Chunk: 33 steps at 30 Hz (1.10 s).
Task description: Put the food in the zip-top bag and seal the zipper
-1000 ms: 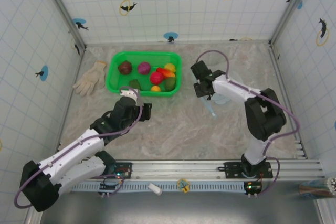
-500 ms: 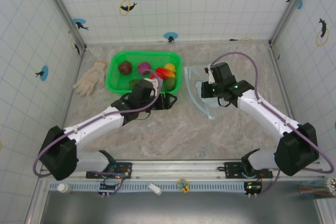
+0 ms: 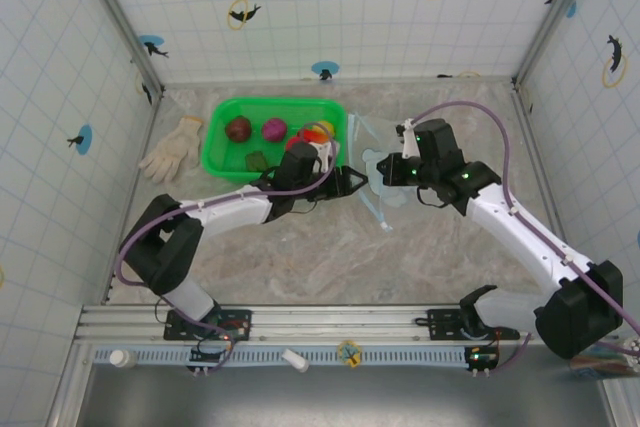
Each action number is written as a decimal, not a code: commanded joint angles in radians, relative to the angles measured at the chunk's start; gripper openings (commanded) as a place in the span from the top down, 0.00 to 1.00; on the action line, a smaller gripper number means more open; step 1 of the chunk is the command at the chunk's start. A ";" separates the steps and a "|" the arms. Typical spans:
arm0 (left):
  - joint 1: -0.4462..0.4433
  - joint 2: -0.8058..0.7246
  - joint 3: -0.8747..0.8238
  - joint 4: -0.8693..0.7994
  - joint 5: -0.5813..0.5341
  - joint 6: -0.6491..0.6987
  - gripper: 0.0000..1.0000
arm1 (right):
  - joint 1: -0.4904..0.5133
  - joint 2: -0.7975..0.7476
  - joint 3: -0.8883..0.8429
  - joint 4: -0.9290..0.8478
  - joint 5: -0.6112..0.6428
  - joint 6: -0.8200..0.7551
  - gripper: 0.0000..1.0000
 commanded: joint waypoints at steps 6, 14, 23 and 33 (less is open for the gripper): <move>0.018 0.033 0.046 0.077 0.080 0.011 1.00 | 0.001 -0.001 0.039 -0.121 0.117 -0.075 1.00; 0.017 -0.003 0.032 0.065 0.077 0.036 1.00 | 0.071 0.105 0.174 -0.228 0.285 -0.124 0.72; 0.009 -0.029 0.027 0.039 0.074 0.059 1.00 | 0.108 0.210 0.276 -0.265 0.277 -0.159 0.70; 0.009 -0.053 0.019 0.044 0.098 0.078 1.00 | 0.168 0.219 0.327 -0.295 0.207 -0.209 0.66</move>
